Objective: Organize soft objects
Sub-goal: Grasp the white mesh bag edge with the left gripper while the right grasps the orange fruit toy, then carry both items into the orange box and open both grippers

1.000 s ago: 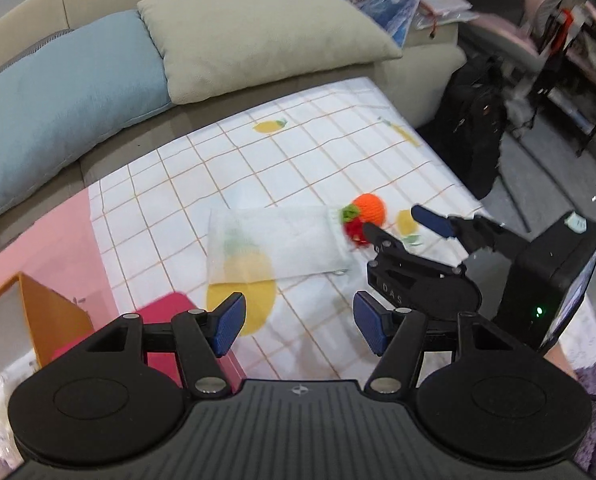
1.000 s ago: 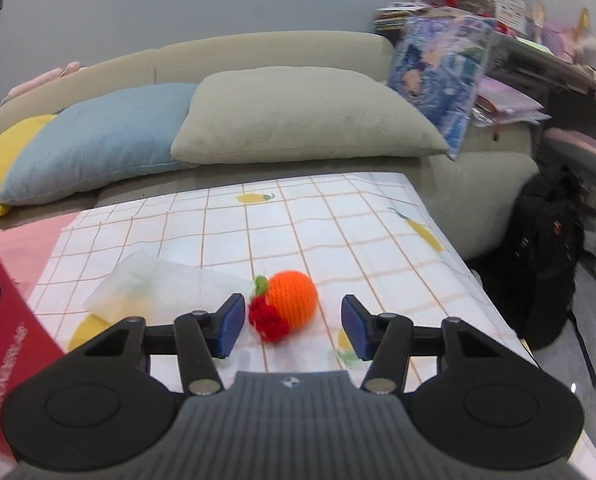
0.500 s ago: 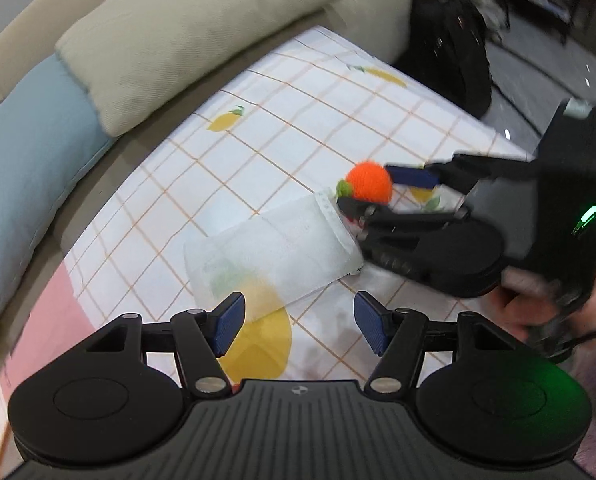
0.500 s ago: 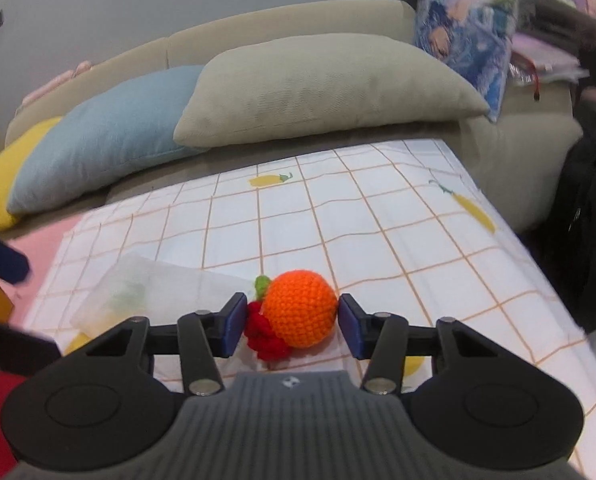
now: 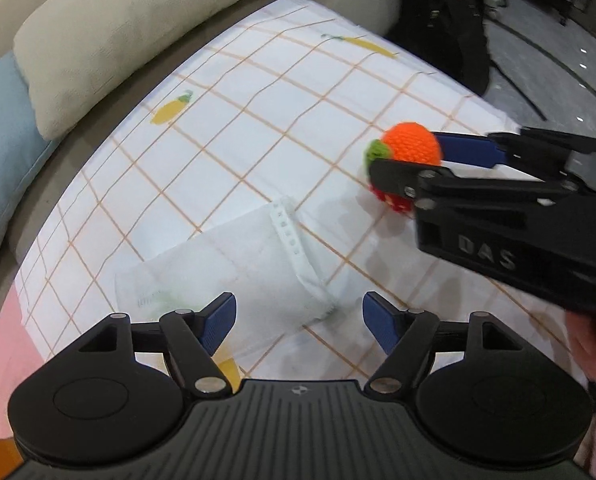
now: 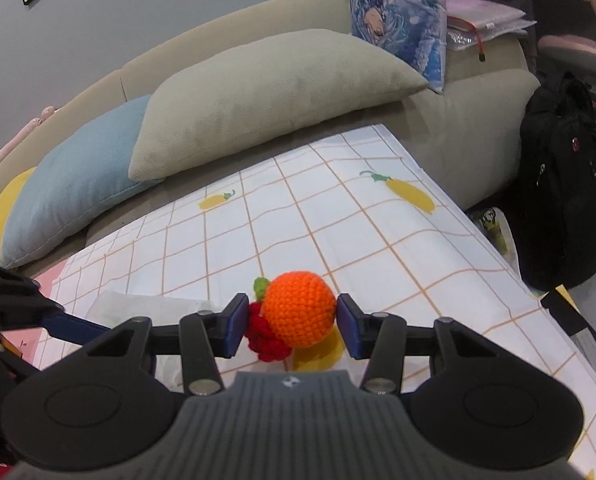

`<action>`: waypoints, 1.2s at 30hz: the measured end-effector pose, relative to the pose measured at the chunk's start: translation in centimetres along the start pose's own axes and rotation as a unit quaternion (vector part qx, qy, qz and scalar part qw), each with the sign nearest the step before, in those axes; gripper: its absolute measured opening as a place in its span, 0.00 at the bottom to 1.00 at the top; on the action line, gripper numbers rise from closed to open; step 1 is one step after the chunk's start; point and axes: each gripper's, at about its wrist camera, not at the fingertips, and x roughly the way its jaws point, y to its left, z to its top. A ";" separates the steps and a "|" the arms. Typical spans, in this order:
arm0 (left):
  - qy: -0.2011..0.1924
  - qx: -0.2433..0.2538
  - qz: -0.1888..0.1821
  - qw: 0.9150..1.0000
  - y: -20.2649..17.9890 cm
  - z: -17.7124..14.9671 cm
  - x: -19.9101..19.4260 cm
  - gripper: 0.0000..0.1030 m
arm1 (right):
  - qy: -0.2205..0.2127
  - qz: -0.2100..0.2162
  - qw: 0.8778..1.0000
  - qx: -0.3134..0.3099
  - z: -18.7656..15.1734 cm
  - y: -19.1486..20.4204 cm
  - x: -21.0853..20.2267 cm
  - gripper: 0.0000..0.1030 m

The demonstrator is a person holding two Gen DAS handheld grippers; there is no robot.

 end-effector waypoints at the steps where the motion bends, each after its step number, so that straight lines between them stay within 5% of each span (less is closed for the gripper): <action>1: 0.003 -0.006 0.006 1.000 0.2 0.0 0.3 0.82 | 0.001 0.000 1.000 -0.001 0.0 0.0 0.0 0.46; 9: 0.016 -0.081 -0.001 0.997 2.8 -0.1 1.7 0.75 | 0.005 0.006 1.000 -0.007 0.0 0.0 0.1 0.46; 12: 0.014 -0.093 -0.026 0.995 3.4 0.0 1.6 0.58 | 0.009 0.007 1.000 -0.010 -0.1 0.1 0.2 0.46; 16: 0.013 -0.096 -0.025 0.995 3.4 0.3 1.4 0.20 | 0.011 0.009 1.000 -0.015 -0.2 0.3 0.2 0.46; 19: 0.012 -0.087 -0.013 0.996 3.2 0.3 1.4 0.07 | 0.011 0.012 1.000 -0.016 -0.3 0.3 0.2 0.46; 29: -0.066 -0.089 -0.006 0.994 1.9 -0.5 -4.1 0.05 | -0.007 0.043 0.998 -0.044 -0.5 1.5 -1.0 0.46; 36: -0.118 -0.103 -0.035 0.987 0.9 -2.9 -10.4 0.05 | -0.038 0.064 0.996 -0.041 -0.8 2.5 -4.1 0.46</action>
